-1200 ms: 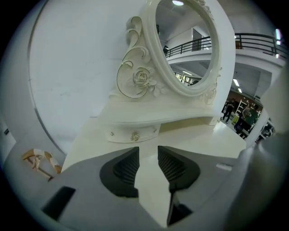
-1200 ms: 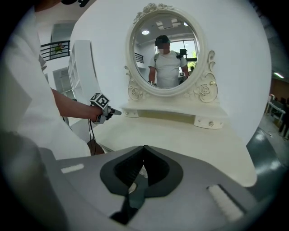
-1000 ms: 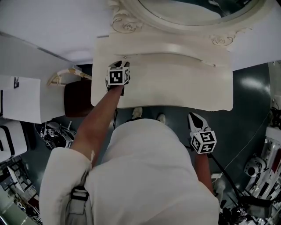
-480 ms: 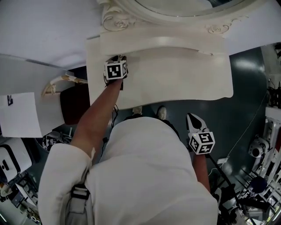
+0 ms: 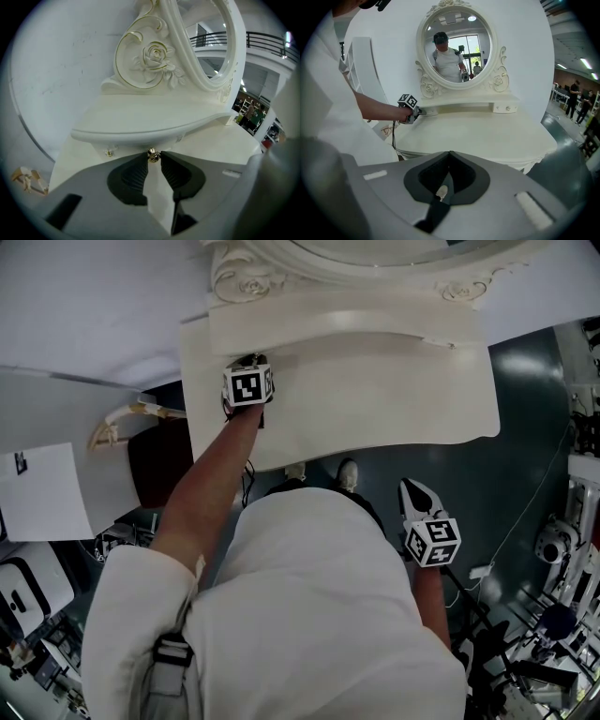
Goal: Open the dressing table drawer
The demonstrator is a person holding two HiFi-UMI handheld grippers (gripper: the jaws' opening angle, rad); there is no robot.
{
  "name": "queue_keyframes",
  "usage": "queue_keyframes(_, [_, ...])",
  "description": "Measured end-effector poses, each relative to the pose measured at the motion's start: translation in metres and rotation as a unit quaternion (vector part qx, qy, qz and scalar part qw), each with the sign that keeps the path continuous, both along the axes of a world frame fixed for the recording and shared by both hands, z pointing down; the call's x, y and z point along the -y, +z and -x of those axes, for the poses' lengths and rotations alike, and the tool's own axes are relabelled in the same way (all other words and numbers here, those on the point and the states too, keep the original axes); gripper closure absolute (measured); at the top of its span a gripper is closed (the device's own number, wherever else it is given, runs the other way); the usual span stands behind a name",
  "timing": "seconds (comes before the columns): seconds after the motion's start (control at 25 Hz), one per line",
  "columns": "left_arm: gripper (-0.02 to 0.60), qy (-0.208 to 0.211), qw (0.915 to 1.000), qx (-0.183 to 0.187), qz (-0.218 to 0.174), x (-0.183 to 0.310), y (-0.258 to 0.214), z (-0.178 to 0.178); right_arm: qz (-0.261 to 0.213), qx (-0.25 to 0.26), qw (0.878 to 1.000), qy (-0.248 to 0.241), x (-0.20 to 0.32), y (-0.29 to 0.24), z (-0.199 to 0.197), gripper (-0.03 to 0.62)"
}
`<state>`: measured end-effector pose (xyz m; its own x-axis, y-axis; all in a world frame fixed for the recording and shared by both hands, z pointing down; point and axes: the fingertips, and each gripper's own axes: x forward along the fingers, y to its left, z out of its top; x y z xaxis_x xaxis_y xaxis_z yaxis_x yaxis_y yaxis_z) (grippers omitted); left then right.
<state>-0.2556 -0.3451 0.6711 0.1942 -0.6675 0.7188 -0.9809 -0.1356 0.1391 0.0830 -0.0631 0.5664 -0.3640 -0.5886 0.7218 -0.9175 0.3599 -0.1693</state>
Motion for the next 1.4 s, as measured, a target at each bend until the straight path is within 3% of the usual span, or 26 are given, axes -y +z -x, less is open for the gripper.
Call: queue_keyframes(1.4, [0.491, 0.045, 0.9988, -0.011, 0.015, -0.060, 0.004, -0.012, 0.000, 0.004, 1.000, -0.016, 0.008, 0.004, 0.025, 0.594])
